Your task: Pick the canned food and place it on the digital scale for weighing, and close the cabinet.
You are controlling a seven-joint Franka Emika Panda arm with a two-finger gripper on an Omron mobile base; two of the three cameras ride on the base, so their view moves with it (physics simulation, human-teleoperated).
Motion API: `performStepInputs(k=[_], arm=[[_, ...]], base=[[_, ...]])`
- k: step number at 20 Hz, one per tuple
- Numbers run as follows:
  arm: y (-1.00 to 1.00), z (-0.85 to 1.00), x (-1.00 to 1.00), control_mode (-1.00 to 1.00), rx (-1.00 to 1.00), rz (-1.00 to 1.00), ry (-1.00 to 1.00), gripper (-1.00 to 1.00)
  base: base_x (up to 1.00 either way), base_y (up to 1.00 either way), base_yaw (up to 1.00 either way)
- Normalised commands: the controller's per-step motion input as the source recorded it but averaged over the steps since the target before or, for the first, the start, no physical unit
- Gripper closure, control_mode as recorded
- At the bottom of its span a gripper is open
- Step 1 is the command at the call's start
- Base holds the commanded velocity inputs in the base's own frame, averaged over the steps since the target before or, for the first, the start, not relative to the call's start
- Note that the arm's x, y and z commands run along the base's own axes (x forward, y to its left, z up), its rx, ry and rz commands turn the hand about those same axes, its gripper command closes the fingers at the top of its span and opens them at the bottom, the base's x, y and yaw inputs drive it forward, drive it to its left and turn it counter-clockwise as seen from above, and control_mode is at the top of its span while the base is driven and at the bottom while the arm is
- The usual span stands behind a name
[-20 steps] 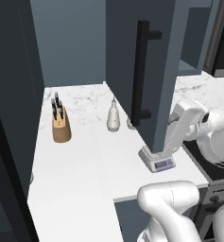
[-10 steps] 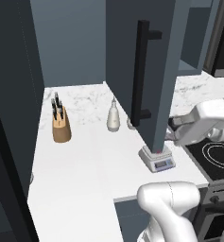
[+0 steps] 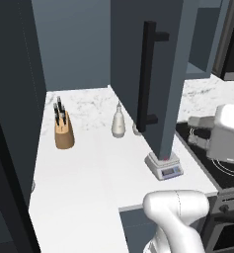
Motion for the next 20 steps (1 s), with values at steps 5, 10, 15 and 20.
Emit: performStepInputs(k=[5, 10, 15, 20], arm=[[0.90, -0.92, 0.19, -1.00, 0.31, -0.53, -0.12, -1.00], [0.73, -1.00, 0.20, -1.00, 0.39, -0.51, -0.16, -1.00], [0.26, -0.96, 0.44, -1.00, 0.40, -0.44, -0.09, -1.00], [-0.13, -0.31, 0.45, -1.00, 0.08, -0.09, -0.09, -1.00]], base=[[0.00, 0.00, 0.00], [0.00, 0.00, 0.00], [0.00, 0.00, 0.00], [0.00, 0.00, 0.00]])
